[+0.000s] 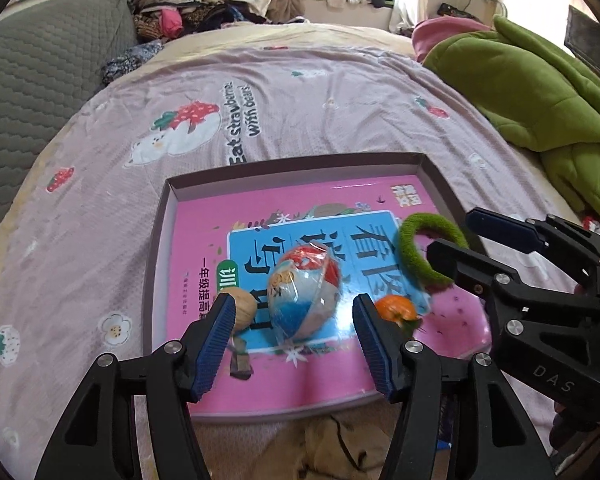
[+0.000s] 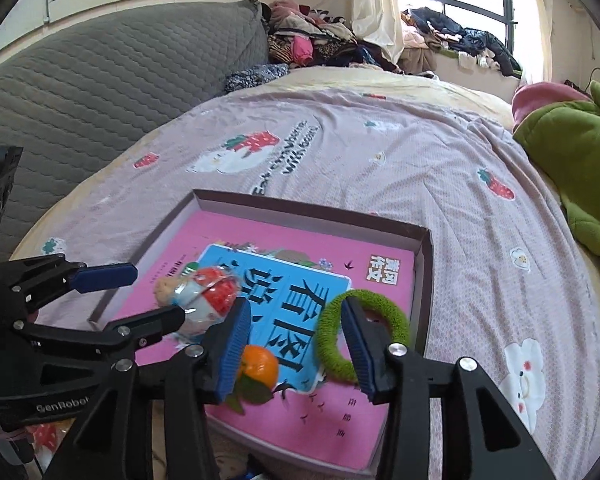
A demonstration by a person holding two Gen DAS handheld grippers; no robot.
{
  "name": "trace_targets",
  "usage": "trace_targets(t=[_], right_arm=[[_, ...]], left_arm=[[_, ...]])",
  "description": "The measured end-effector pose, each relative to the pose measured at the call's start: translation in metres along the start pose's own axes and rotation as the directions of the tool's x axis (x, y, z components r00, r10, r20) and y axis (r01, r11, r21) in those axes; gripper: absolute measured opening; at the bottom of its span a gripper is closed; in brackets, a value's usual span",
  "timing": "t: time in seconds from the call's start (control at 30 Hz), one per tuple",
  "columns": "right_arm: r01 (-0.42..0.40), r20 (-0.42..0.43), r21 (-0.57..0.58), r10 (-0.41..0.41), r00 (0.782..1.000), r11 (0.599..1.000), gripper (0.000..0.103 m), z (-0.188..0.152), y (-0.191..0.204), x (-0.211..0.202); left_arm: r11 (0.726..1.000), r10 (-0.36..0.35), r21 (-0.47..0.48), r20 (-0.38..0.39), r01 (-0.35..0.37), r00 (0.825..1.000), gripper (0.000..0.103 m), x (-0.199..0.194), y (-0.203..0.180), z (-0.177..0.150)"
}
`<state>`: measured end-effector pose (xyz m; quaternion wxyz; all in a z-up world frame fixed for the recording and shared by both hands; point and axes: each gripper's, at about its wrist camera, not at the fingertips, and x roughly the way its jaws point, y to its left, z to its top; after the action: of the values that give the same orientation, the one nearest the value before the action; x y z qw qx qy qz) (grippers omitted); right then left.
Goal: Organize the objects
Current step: 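Lower and open the left tool on the book while the right tool releases the green ring, then withdraw both open tools back from the tray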
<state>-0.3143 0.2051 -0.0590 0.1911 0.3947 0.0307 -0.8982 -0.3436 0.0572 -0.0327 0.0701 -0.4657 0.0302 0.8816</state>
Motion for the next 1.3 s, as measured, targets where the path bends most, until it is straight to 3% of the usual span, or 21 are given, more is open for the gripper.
trace_targets(t=[0.4,0.53,0.67,0.9,1.3], right_arm=[[0.008,0.053,0.008,-0.008,0.999,1.000,0.050,0.001,0.025,-0.061],[0.023,0.075,0.000,-0.023,0.997,1.000,0.057,0.001,0.035,-0.084],[0.028,0.100,0.017,-0.030,0.995,0.999,0.058,-0.001,0.041,-0.108],[0.049,0.137,0.032,-0.053,0.989,0.998,0.058,-0.010,0.050,-0.144],[0.043,0.187,0.053,-0.053,0.981,0.998,0.058,-0.027,0.059,-0.191]], left_arm=[[0.999,0.037,-0.009,0.088,-0.036,0.995,0.063,-0.065,0.009,-0.016],[0.999,0.018,-0.040,0.113,-0.014,0.993,0.063,-0.089,0.016,-0.026],[0.999,0.031,-0.040,0.131,-0.026,0.991,0.063,-0.105,0.019,-0.035],[0.998,-0.003,-0.063,0.164,0.013,0.986,0.063,-0.135,0.027,-0.050],[0.998,0.017,-0.066,0.201,-0.003,0.979,0.063,-0.174,0.033,-0.068]])
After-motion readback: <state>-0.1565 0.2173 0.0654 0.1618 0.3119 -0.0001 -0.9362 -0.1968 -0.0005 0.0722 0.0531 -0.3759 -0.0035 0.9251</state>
